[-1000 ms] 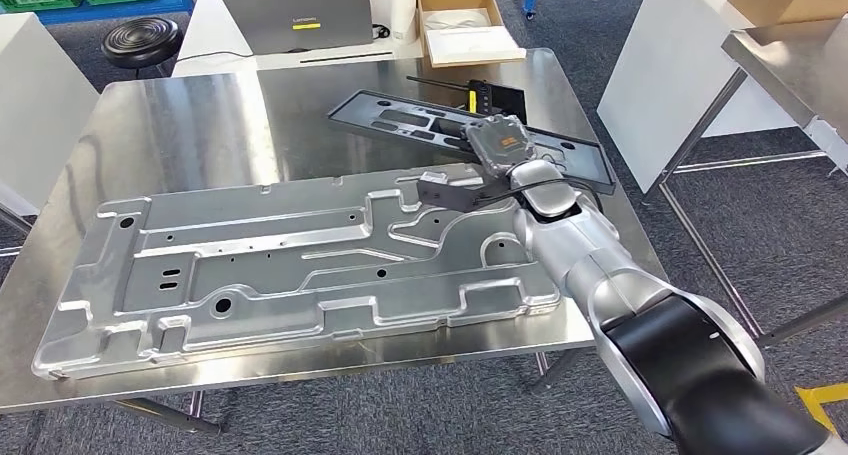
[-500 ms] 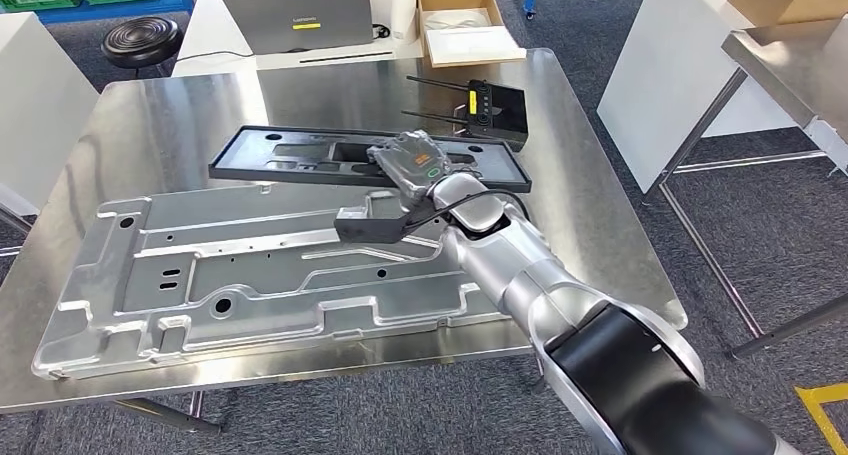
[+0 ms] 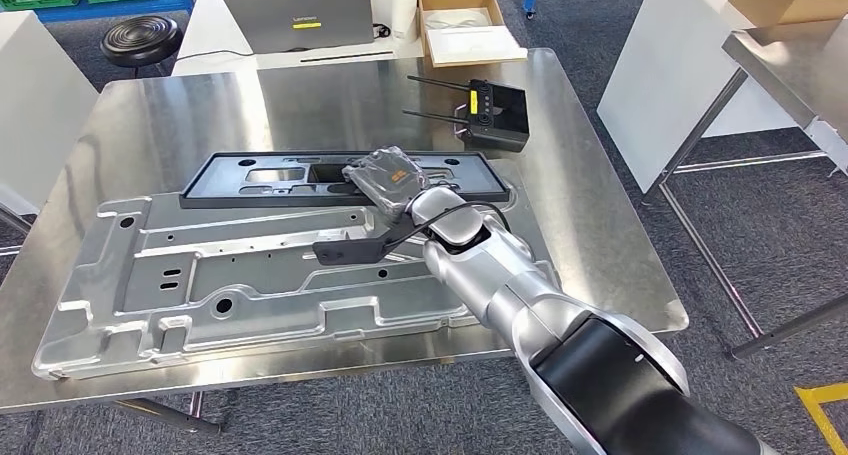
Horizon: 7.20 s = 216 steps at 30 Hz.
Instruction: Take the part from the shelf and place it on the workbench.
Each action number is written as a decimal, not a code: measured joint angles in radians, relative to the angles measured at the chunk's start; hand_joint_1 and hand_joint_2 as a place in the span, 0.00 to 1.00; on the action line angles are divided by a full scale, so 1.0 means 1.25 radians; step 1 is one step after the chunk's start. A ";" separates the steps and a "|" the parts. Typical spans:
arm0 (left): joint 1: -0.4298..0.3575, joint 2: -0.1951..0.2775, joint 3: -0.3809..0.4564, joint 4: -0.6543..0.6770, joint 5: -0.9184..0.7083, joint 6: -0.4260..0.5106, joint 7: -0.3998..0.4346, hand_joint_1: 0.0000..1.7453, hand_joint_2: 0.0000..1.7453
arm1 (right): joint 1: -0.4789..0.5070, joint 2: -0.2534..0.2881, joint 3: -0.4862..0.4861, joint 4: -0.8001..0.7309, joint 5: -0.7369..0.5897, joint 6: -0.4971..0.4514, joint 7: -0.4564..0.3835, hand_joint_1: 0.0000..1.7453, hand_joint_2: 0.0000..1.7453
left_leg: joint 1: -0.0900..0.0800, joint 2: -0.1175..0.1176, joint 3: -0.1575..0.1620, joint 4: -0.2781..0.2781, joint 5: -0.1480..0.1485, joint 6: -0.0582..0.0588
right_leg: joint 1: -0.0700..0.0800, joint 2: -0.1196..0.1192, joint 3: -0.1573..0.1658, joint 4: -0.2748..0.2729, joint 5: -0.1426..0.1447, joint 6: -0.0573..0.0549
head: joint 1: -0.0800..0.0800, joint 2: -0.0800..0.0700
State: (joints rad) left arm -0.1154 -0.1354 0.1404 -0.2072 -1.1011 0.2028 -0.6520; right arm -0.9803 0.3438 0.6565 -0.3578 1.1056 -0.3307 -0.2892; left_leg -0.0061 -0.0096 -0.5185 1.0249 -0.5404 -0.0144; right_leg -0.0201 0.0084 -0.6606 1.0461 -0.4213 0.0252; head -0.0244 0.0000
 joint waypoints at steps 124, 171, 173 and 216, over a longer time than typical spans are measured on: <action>0.024 0.006 -0.005 0.002 0.043 -0.062 0.138 0.00 0.00 | -0.130 -0.047 0.143 -0.326 -0.008 0.027 0.080 0.00 0.00 | 0.017 0.010 -0.052 0.062 -0.019 -0.018 | -0.001 0.000 0.005 0.000 -0.010 -0.016 | 0.014 0.000; 0.021 0.004 -0.005 0.005 0.037 -0.063 0.141 0.00 0.00 | -0.113 -0.047 0.163 -0.318 -0.058 0.033 0.057 0.00 0.00 | 0.024 0.004 -0.056 0.014 0.049 0.012 | 0.001 -0.008 -0.032 0.086 -0.079 0.010 | 0.009 0.000; 0.021 0.004 -0.005 0.005 0.036 -0.066 0.142 0.00 0.00 | -0.099 -0.039 0.164 -0.318 -0.069 0.035 0.050 0.00 0.00 | 0.022 0.006 -0.073 0.015 0.062 0.015 | 0.001 -0.008 -0.058 0.186 -0.132 0.010 | 0.021 0.000; 0.001 -0.036 0.016 0.005 0.093 -0.018 0.239 0.00 0.00 | 0.330 0.012 0.350 -0.076 -0.910 0.231 -0.055 0.00 0.00 | 0.018 0.006 -0.124 0.061 0.046 -0.018 | 0.014 -0.013 0.102 -0.046 -0.053 -0.031 | 0.026 0.000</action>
State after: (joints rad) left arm -0.1138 -0.1801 0.1599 -0.2006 -0.9844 0.1801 -0.3535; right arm -0.5684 0.3584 1.0942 -0.4534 -0.0319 -0.0422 -0.3575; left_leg 0.0161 -0.0020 -0.6731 1.1013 -0.4833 -0.0369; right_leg -0.0028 -0.0074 -0.5335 0.9881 -0.4877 -0.0141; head 0.0081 0.0000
